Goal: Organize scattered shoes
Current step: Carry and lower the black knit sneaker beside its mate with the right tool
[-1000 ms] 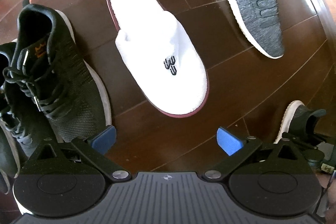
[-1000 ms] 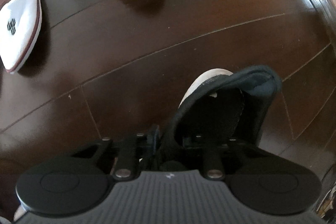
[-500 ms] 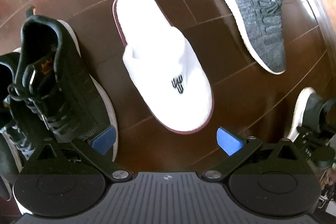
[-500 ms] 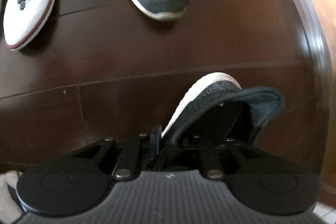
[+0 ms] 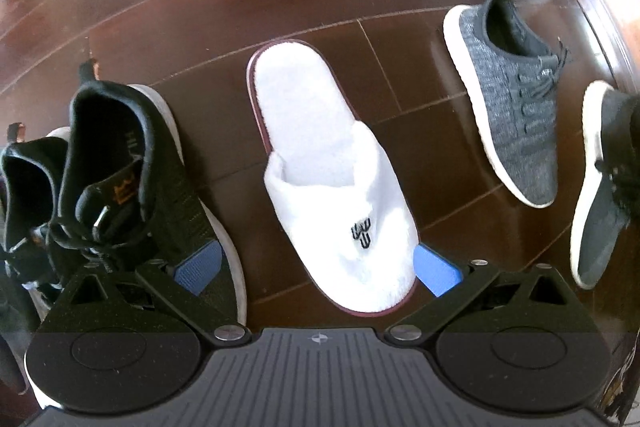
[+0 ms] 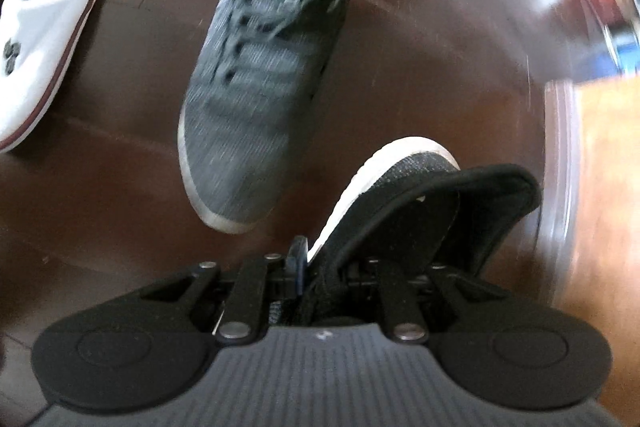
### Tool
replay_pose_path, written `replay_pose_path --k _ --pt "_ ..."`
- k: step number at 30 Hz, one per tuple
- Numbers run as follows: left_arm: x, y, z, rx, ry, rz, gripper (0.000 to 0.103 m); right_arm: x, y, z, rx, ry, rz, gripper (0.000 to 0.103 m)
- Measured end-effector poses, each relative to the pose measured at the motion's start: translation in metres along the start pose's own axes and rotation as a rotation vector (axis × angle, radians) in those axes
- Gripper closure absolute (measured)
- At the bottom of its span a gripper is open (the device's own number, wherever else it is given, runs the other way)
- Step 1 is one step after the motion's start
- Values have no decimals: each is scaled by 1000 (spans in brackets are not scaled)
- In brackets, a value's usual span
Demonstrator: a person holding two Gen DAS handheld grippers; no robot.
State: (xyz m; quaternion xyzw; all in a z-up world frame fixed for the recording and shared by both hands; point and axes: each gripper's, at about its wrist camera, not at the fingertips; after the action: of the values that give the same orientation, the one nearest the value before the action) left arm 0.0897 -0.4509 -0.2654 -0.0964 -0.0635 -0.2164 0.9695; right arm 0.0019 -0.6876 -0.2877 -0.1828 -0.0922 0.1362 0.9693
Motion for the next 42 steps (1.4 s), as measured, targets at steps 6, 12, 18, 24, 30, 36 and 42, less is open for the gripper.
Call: replay_pose_path --k 6,12,18,24,30,36,42 --pt "-4 0 1 -8 14 14 0 42 -18 -24 -2 -3 123 87" --pt "-6 4 2 -6 6 33 0 76 -24 -51 -1 5 196 87" --pt "-8 13 0 0 22 64 0 100 -24 -71 7 4 255 87" --pt "-13 14 -1 -6 34 73 0 123 -29 -88 10 1 279 87" --pt "-18 18 -3 0 40 83 0 134 -30 -97 14 -20 288 87" --pt "-16 23 -2 22 24 101 0 140 -31 -102 7 -44 297 87" --pt "-12 20 0 23 11 91 0 150 -33 -106 -1 -62 253 82"
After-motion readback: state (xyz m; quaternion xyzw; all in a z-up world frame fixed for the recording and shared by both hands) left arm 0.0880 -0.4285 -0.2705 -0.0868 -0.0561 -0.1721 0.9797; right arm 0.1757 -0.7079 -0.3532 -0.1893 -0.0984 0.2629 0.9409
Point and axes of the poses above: each gripper's, at about its wrist camera, not at the fingertips, and z roughly against the way its jaws point, y to its left, x to its top, and after that the axes turned 6 degrees about -y, right-handed
